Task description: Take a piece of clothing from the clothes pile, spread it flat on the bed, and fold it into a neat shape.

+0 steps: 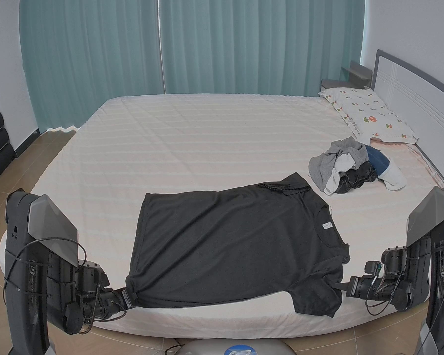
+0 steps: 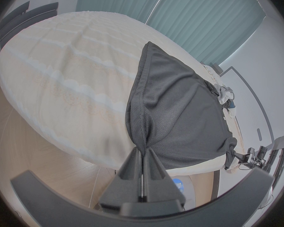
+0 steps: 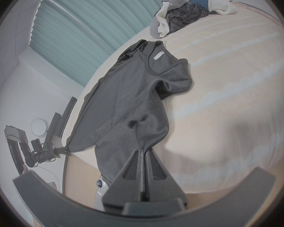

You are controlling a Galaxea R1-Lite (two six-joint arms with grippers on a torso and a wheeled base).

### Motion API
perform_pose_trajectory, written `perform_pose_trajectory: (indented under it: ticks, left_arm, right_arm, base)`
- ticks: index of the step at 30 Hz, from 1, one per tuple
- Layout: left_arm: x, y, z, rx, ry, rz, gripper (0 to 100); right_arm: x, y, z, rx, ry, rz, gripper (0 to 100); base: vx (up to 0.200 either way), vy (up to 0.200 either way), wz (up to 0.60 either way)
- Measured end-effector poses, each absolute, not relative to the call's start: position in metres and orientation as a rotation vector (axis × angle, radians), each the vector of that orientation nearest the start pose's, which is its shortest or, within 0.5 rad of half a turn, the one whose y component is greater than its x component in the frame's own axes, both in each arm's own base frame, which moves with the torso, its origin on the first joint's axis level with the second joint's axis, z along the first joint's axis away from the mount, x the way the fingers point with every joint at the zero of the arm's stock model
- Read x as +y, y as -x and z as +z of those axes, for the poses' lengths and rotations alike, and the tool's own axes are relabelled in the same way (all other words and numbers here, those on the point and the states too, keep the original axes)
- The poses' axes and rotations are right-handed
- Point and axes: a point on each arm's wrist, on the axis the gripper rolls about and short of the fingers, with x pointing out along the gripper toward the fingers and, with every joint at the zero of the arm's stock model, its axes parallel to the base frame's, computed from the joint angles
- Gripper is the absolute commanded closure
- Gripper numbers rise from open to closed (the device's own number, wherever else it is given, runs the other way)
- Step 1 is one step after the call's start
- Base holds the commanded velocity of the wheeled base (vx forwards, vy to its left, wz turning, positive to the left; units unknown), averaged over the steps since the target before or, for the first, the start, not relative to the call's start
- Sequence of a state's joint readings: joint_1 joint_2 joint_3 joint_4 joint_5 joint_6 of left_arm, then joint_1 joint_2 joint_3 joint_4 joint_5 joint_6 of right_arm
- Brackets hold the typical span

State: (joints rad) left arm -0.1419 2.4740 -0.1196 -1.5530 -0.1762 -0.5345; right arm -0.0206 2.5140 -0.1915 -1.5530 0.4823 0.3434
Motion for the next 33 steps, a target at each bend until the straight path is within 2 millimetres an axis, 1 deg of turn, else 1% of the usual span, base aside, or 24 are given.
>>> perform_pose_trajectory:
  ticks: [4,8,15,19,23,30,33]
  left_arm:
    - [-0.037,-0.234,-0.064,0.864,0.517,-0.077,100]
    - [-0.036,-0.234,-0.063,0.86,0.519,-0.074,100]
    - [-0.031,-0.234,-0.057,0.839,0.525,-0.061,100]
    - [-0.028,-0.229,-0.051,0.831,0.515,-0.054,100]
    - [-0.026,-0.225,-0.047,0.832,0.472,-0.065,100]
    - [-0.024,-0.221,-0.046,0.837,0.446,-0.062,100]
    - [-0.023,-0.219,-0.045,0.841,0.417,-0.07,100]
  right_arm:
    - [-0.001,-0.244,-0.068,0.83,-0.534,0.307,100]
    - [-0.007,-0.235,-0.061,0.83,-0.548,0.368,100]
    - [-0.021,-0.216,-0.052,0.795,-0.476,0.502,100]
    - [-0.026,-0.21,-0.05,0.782,-0.458,0.527,100]
    - [-0.029,-0.208,-0.05,0.781,-0.456,0.518,100]
    - [-0.029,-0.198,-0.053,0.847,-0.405,0.546,100]
    - [-0.029,-0.195,-0.051,0.862,-0.4,0.551,100]
  base:
    - [0.0,0.0,0.0]
    - [0.0,0.0,0.0]
    - [0.0,0.0,0.0]
    - [0.0,0.0,0.0]
    - [0.0,0.0,0.0]
    - [0.0,0.0,0.0]
    - [0.0,0.0,0.0]
